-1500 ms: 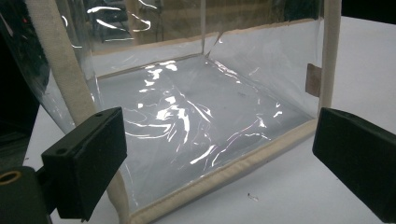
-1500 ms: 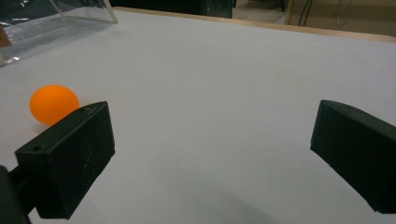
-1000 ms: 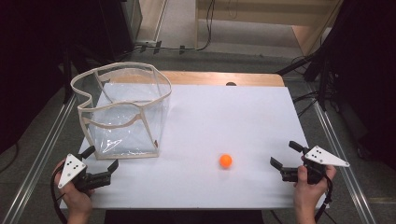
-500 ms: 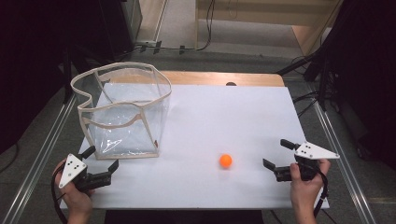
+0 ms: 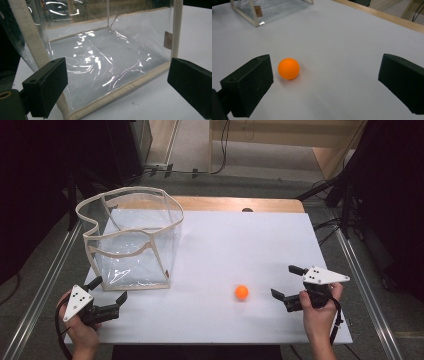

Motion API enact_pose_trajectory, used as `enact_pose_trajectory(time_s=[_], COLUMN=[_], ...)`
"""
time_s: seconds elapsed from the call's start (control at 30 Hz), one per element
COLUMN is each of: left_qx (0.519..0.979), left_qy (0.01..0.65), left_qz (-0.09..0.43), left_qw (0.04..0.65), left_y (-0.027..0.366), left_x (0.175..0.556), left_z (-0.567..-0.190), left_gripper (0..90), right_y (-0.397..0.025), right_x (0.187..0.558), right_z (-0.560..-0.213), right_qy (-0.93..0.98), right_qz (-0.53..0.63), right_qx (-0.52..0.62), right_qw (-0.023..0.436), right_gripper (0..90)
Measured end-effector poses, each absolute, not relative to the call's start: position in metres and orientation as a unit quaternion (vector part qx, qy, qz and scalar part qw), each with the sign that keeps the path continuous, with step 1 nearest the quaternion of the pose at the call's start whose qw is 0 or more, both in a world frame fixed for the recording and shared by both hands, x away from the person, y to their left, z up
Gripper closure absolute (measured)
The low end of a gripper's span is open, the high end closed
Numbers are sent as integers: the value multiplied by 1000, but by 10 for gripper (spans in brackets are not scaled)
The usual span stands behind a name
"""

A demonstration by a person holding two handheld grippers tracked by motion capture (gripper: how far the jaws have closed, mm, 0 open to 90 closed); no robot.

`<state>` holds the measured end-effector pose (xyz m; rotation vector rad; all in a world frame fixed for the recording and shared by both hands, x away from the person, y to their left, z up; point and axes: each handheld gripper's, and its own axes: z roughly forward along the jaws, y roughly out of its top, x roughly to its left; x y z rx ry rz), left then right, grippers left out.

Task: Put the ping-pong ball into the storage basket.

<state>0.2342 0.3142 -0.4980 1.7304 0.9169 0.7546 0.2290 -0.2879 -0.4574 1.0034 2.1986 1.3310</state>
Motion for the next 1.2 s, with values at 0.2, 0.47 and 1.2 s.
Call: enact_pose_trajectory(time_s=[0.2,0.47,1.2], left_qx=[715,715,716], left_qy=[380,379,378], left_qz=[311,311,312], left_qw=[497,498,498], left_y=[314,314,314], left_x=[234,234,235], left_z=[-498,-498,-498], left_gripper=[36,36,36], right_y=[-279,-264,-212], right_x=[232,239,262], right_z=[-455,-452,-449], right_qy=[794,811,865], right_qz=[464,451,393], right_qx=[347,329,281], right_qw=[185,175,136], right_gripper=[0,0,0])
